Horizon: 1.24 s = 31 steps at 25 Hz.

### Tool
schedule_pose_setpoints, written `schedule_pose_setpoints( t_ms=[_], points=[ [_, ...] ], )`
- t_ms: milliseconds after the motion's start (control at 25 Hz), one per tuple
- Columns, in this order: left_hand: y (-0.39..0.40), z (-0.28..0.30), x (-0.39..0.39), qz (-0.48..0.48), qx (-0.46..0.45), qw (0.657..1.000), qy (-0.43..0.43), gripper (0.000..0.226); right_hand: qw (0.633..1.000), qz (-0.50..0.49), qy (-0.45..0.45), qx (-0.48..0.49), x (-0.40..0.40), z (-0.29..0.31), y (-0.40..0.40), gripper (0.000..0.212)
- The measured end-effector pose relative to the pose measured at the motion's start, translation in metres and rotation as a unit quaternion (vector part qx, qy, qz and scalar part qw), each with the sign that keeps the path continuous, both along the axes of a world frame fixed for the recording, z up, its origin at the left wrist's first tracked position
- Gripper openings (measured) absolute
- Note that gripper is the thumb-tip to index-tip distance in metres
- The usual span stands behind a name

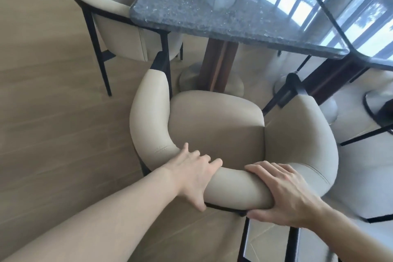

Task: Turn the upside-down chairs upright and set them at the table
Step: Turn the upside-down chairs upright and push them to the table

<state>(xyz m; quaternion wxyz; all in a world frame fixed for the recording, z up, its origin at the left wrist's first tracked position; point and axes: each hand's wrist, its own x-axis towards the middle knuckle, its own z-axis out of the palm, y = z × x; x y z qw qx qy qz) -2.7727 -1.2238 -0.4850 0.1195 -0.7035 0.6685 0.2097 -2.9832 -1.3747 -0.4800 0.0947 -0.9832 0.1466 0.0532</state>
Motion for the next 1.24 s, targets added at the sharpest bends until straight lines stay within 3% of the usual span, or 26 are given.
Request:
schedule_pose_setpoints(
  t_ms=[120, 240, 360, 440, 640, 1240],
  points=[
    [-0.002, 0.004, -0.001, -0.002, 0.009, 1.0, -0.007, 0.081, 0.984, 0.052, 0.165, -0.032, -0.003, 0.007, -0.014, 0.13],
    [0.008, 0.0, 0.001, -0.005, -0.024, 1.0, -0.015, 0.092, 0.97, 0.044, 0.23, -0.066, -0.012, 0.007, -0.029, 0.129],
    [0.012, 0.001, 0.005, -0.02, -0.011, 0.999, -0.029, 0.11, 0.98, 0.046, 0.179, -0.075, -0.021, 0.006, -0.035, 0.113],
    [0.006, 0.002, 0.007, -0.044, -0.013, 0.998, -0.051, 0.098, 0.982, 0.074, 0.148, -0.09, -0.018, 0.006, -0.036, 0.101],
    [-0.003, 0.004, 0.016, -0.088, -0.031, 0.993, -0.066, 0.089, 0.969, 0.084, 0.214, -0.092, -0.008, 0.012, -0.04, 0.096],
    [-0.064, 0.023, 0.126, -0.075, 0.011, 0.994, -0.082, 0.093, 0.982, 0.066, 0.147, -0.102, 0.089, 0.007, -0.088, 0.077]
  ],
)
